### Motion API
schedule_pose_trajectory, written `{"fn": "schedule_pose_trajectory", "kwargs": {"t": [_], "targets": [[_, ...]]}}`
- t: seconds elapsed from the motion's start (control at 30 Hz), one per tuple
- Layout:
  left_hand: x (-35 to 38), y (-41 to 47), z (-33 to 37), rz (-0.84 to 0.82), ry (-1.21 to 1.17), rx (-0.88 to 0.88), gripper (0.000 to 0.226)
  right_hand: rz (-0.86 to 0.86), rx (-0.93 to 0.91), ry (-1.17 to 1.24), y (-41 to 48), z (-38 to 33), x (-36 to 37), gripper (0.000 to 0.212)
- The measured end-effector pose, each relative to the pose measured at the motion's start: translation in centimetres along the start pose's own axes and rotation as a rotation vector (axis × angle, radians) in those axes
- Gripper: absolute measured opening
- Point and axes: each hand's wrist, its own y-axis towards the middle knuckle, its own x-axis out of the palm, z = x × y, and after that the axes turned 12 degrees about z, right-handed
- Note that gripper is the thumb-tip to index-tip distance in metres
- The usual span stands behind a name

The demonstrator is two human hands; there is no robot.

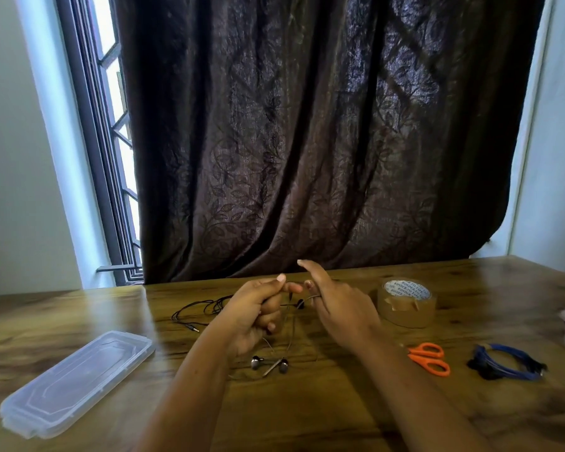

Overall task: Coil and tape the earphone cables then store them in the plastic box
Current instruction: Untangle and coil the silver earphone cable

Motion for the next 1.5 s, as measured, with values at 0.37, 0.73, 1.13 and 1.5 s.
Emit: {"fn": "schedule_pose_trajectory", "kwargs": {"t": [0.37,0.73,1.13,1.5], "targets": [[0.9,-0.1,0.1,-0.043,-0.347,-0.030,0.038,-0.112,-0.016,0.175,-0.1,-0.1,1.3,0.055],[0.7,0.6,-0.6,0.204,-0.515,0.168,0.030,-0.192,-0.152,0.268,-0.2,-1.6,1.2,0.016],[0.8,1.1,-2.6,0.144,-0.004,0.023,0.072,-0.138,-0.103,0.509,-0.5,-2.2,1.0,0.024],[3.0,-0.6,-0.9,-0.039,0.297,0.109,0.091,0.218,0.045,0.750,0.0,-2.0,0.5,0.027]]}}
